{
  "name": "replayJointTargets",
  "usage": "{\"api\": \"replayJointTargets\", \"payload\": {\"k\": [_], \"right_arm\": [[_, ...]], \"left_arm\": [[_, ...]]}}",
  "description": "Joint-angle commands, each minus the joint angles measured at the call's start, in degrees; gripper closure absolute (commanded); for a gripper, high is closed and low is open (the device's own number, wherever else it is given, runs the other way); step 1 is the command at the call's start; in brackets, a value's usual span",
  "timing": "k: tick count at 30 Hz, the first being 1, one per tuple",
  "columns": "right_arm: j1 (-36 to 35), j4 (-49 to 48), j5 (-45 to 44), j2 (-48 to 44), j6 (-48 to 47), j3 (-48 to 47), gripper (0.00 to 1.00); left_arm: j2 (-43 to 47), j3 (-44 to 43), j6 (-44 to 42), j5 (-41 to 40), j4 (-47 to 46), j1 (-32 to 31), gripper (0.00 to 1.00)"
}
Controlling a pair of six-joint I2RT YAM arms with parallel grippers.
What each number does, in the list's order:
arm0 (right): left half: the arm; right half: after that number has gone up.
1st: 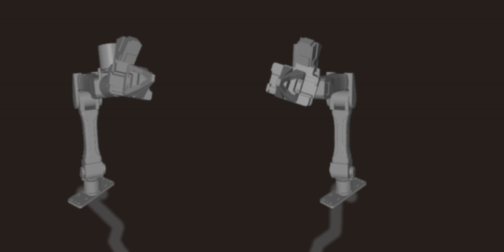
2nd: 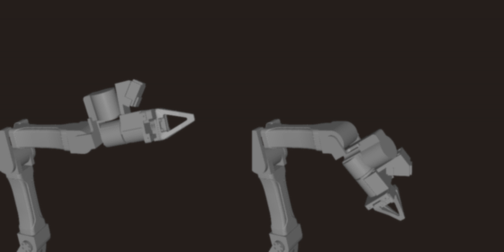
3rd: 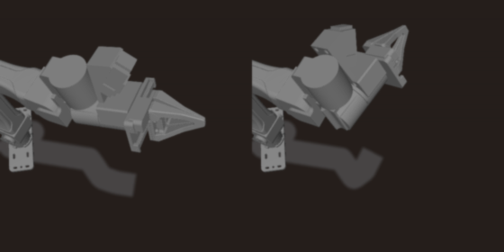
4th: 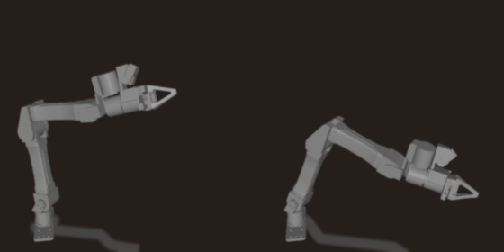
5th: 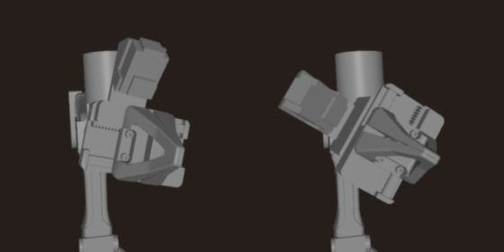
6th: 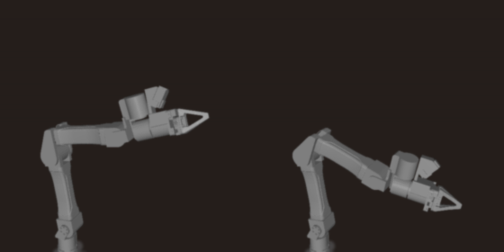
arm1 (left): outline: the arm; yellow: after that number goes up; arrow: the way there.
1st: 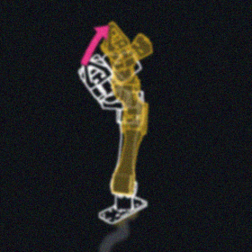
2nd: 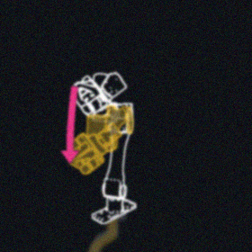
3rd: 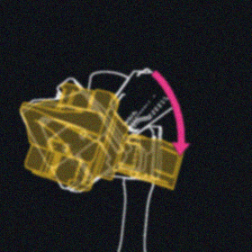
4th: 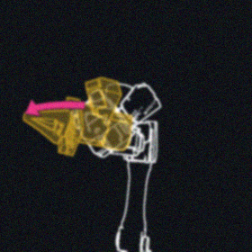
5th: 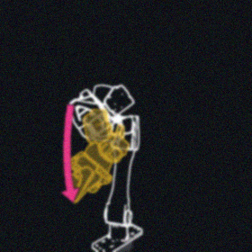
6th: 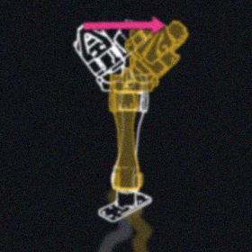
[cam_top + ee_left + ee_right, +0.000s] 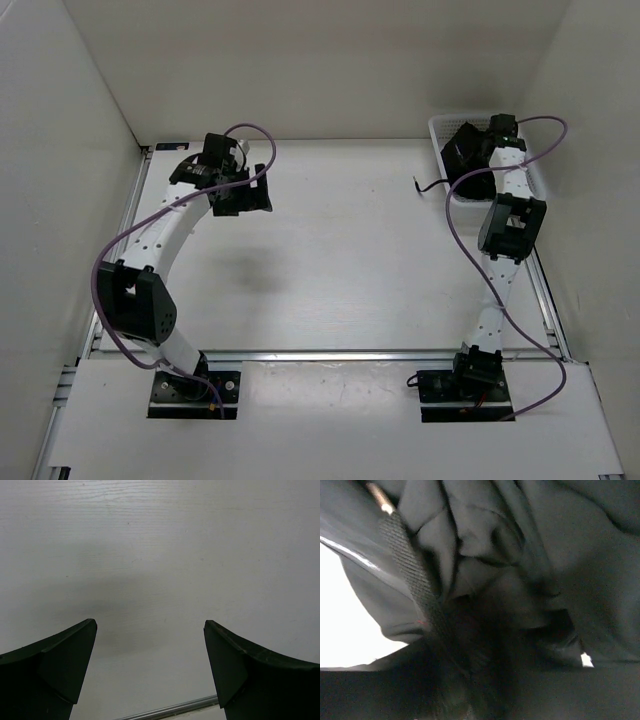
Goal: Fold and stack the shorts
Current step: Grab the shorts from the pile, then move the shorts to the center of the board
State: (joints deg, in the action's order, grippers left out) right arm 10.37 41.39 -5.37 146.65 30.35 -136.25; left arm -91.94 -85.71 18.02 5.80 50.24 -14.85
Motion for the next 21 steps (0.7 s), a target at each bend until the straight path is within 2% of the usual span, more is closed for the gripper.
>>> {"api": "replayJointTargets", "payload": {"k": [1,2,7,11,13,16,19,20,21], "right_arm": [[-0.18,-5.44,4.92,-2.93,1.47,-0.78,0.88],[-0.18,-5.44,4.93,-2.95,1.47,-0.78,1.00],[-4.56,-5.00,-1.49,-18.22,-3.96,-0.16,1.00],[-7.55,-7.01,7.18,-31.29,-6.52,-2.89,1.00],[-9.83,-7.54,12.54,-35.36,-7.31,-3.68,1.00],[-14.23,-8.08,15.73,-42.57,-8.11,-3.68,1.00],[-21.59,-8.08,18.36,-49.86,-7.50,1.66,1.00],[-21.62,-8.08,18.37,-51.36,-7.50,3.51,1.00],[-25.28,-8.08,18.37,-52.94,-7.50,5.79,1.00]], "left_arm": [[0.18,-3.32,-0.62,-0.79,0.30,-0.18,0.00],[-0.34,-3.32,-0.10,-0.79,0.30,-0.18,0.00],[-0.87,-4.37,0.44,0.53,0.30,-0.18,0.00],[0.18,-4.90,1.58,0.53,0.83,-0.18,0.00],[2.19,-5.52,2.19,-0.96,2.05,-0.18,0.00],[6.23,-6.13,3.59,-4.82,3.73,-0.18,0.00],[8.44,-8.05,4.30,-6.24,7.84,3.76,0.00],[9.14,-8.07,4.30,-7.29,7.86,3.78,0.00],[9.15,-8.68,4.91,-7.91,8.99,4.82,0.00]]}}
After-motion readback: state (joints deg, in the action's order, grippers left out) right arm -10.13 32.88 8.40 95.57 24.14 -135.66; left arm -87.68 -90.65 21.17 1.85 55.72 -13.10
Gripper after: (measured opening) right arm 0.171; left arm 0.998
